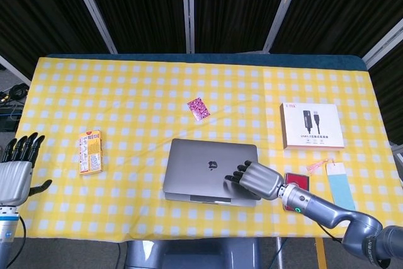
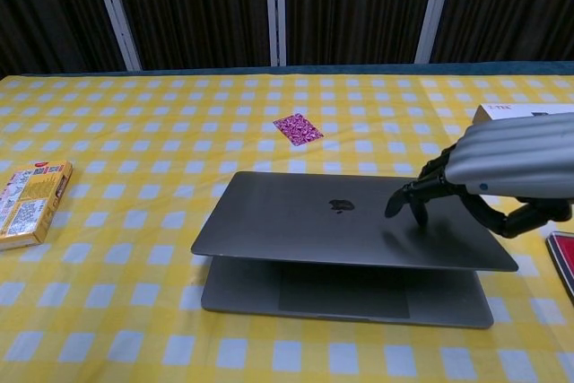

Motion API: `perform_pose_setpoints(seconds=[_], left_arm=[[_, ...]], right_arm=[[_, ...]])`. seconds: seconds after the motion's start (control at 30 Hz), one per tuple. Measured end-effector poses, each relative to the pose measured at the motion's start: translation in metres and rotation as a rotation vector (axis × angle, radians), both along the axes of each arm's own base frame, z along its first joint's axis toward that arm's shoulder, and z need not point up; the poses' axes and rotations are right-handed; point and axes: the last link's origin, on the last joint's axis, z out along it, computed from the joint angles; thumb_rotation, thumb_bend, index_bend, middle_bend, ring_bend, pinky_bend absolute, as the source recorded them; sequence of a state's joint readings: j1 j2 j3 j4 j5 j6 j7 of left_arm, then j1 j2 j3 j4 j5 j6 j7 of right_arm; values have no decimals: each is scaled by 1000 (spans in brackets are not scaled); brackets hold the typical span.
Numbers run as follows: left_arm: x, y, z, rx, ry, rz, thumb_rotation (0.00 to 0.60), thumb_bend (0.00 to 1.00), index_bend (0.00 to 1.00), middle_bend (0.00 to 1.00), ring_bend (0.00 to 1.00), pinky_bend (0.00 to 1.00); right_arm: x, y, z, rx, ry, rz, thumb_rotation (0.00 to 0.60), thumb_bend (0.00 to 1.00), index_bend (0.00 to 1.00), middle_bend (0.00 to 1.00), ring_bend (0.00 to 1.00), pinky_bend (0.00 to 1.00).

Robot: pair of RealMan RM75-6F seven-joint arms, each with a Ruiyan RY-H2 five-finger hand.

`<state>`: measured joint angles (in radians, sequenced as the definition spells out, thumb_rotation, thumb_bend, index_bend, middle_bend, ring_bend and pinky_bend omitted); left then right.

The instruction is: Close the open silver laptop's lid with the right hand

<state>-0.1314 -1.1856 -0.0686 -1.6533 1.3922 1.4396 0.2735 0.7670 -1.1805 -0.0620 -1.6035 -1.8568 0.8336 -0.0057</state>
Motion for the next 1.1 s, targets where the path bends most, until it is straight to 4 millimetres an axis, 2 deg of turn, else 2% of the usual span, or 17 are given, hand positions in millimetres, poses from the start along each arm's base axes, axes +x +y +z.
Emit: perform_pose_setpoints(seconds=[0.2, 0.5, 0.73, 0.87, 0.93, 1.0, 1.07, 1.1], left_arm=[[0, 0, -1, -3, 1, 2, 600, 0, 0, 0, 0, 0], [0, -1, -2, -4, 2, 1, 600, 0, 0, 0, 0, 0], [2, -2, -2, -6, -3, -4, 600, 0, 0, 0, 0, 0], [3, -3, -1, -5, -8, -11, 600, 0, 0, 0, 0, 0], [4, -3, 0, -3, -11, -17, 600, 0, 0, 0, 0, 0], [5, -4, 2, 0, -16, -23, 600, 0, 0, 0, 0, 0], [5, -5, 3, 5, -19, -27, 600, 0, 0, 0, 0, 0], [5, -5, 4, 9, -21, -30, 600, 0, 0, 0, 0, 0]], right_arm=[[-17, 3, -10, 1, 10, 8, 600, 1000, 200, 332, 285, 359], [-31, 8, -17, 13, 4, -22, 600, 1000, 200, 323, 285, 359], [-32, 10, -10, -12, -43, -17, 600, 1000, 195, 314, 285, 359], [-29, 10, 4, -54, -96, -6, 600, 982, 173, 291, 281, 319], [-28, 11, 15, -93, -138, 0, 600, 821, 156, 255, 252, 248], [-28, 13, 28, -145, -191, -1, 600, 425, 116, 174, 167, 124], [-29, 15, 41, -203, -242, -13, 600, 142, 57, 85, 73, 33], [-32, 17, 50, -251, -275, -30, 600, 50, 27, 40, 32, 6]])
